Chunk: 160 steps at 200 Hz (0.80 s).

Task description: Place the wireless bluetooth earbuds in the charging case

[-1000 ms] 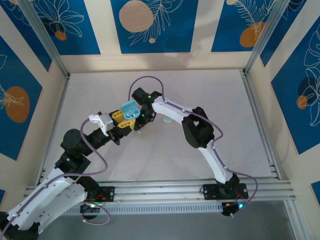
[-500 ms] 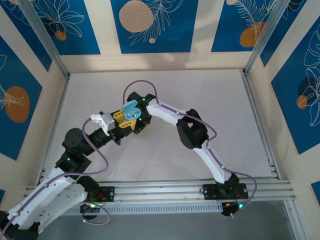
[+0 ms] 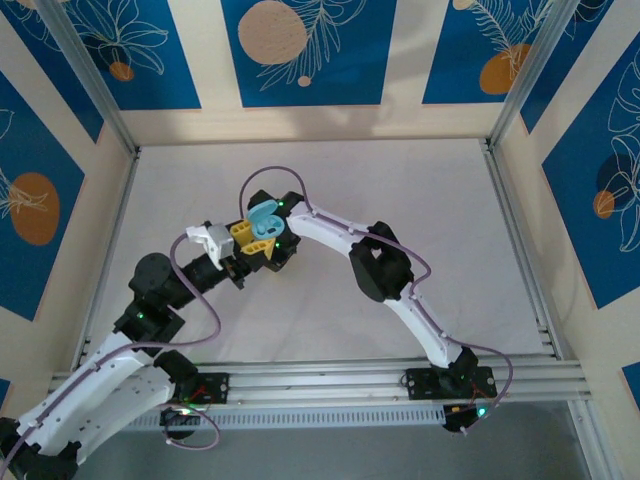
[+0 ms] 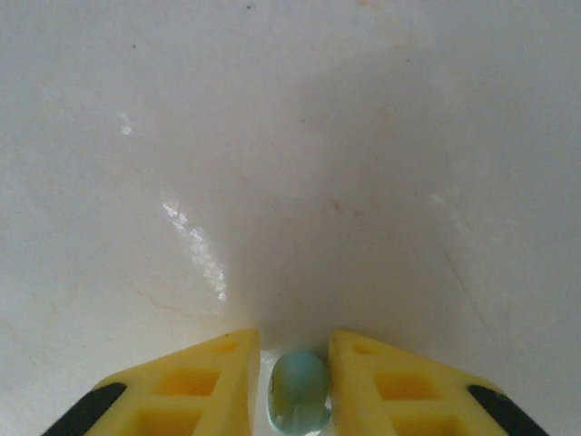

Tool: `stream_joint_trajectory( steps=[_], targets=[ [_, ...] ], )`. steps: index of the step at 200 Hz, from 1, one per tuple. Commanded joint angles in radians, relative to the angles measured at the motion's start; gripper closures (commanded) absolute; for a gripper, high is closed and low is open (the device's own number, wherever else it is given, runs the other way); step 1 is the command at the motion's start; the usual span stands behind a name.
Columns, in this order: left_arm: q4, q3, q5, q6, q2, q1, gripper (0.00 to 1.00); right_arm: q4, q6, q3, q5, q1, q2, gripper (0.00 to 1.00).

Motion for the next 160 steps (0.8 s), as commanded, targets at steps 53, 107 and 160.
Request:
stream_joint_trajectory(
  steps=[53,107,160],
  targets=[
    [0.052,0.021,-0.014,-0.007,0.012,-0.006,0.69,-0.09,0.209,-0.078,-0.006,-0.043,-0.081,0.76],
    [0.087,0.014,-0.004,-0.015,0.04,-0.007,0.69,0.047,0.452,-0.516,-0.032,-0.123,-0.373,0.76],
    [0.129,0.006,0.008,-0.032,0.073,-0.007,0.69,0.148,0.594,-0.807,-0.042,-0.167,-0.554,0.76]
  ],
)
